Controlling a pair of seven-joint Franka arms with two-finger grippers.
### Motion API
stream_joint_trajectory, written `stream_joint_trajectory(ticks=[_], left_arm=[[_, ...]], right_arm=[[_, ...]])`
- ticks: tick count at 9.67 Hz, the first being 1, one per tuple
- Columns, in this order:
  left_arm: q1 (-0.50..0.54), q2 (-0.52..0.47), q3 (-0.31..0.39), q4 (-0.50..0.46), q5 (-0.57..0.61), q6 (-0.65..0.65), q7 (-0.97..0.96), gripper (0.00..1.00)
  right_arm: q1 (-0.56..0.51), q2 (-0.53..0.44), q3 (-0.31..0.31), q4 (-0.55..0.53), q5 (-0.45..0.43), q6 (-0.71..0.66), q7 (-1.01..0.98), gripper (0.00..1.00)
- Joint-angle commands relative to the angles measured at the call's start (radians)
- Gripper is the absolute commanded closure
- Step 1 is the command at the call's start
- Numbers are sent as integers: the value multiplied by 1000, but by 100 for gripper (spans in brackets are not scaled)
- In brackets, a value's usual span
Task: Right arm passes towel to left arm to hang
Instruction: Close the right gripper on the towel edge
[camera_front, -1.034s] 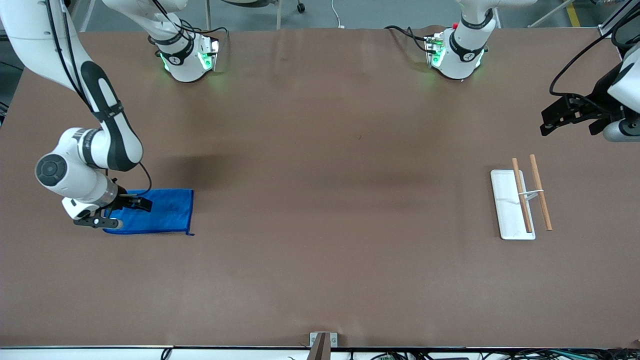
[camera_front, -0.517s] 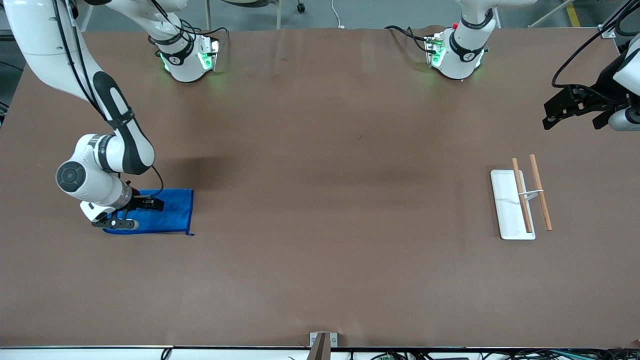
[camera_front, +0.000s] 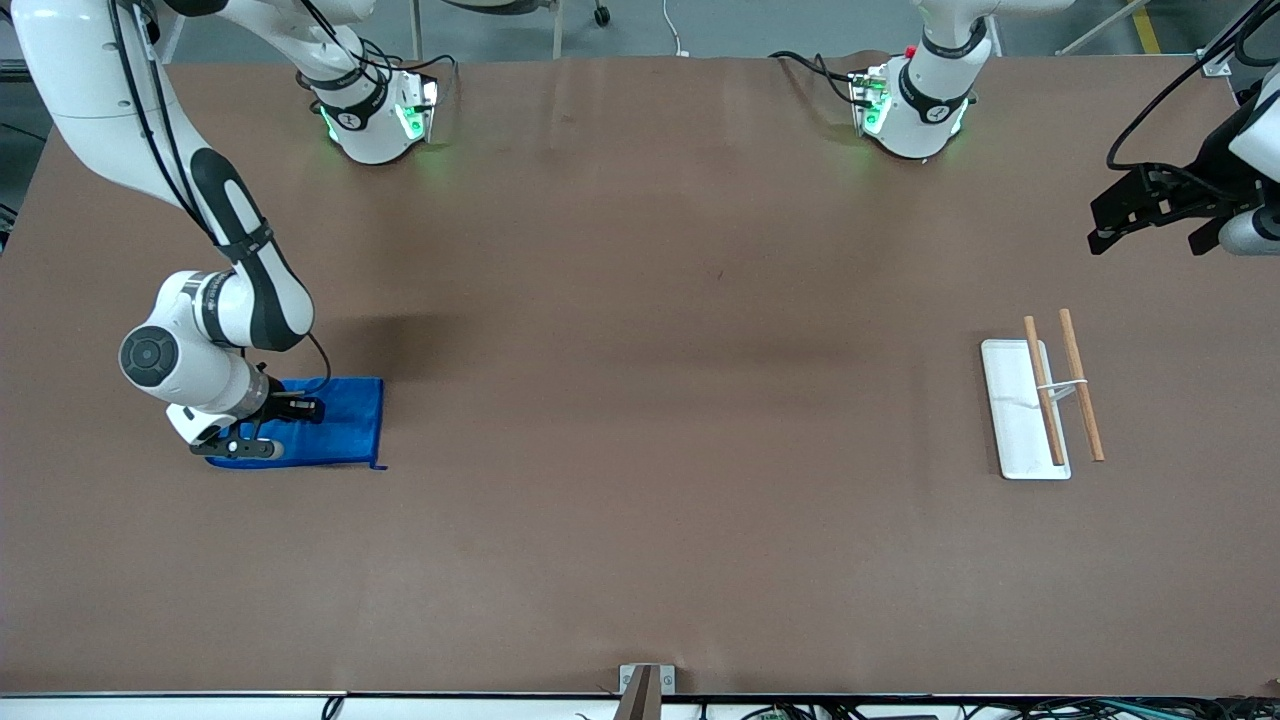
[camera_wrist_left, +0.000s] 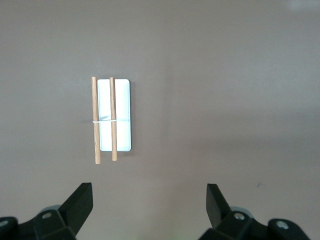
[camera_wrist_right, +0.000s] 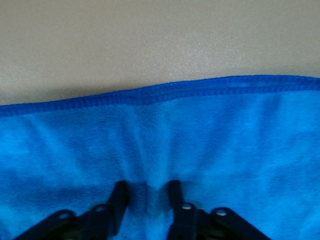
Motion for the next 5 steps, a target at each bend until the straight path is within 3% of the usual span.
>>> stream_joint_trajectory(ticks=[1, 3, 5], left_arm=[[0, -19, 4, -52, 2, -2, 14, 0], [0, -19, 4, -53, 2, -2, 16, 0], [-1, -21, 4, -69, 1, -4, 16, 0]], right_arm=[[-8, 1, 6, -8, 18, 9, -8, 100], [-5, -9, 29, -5, 18, -20, 9, 100], [-1, -67, 55, 38, 18, -168, 15, 100]])
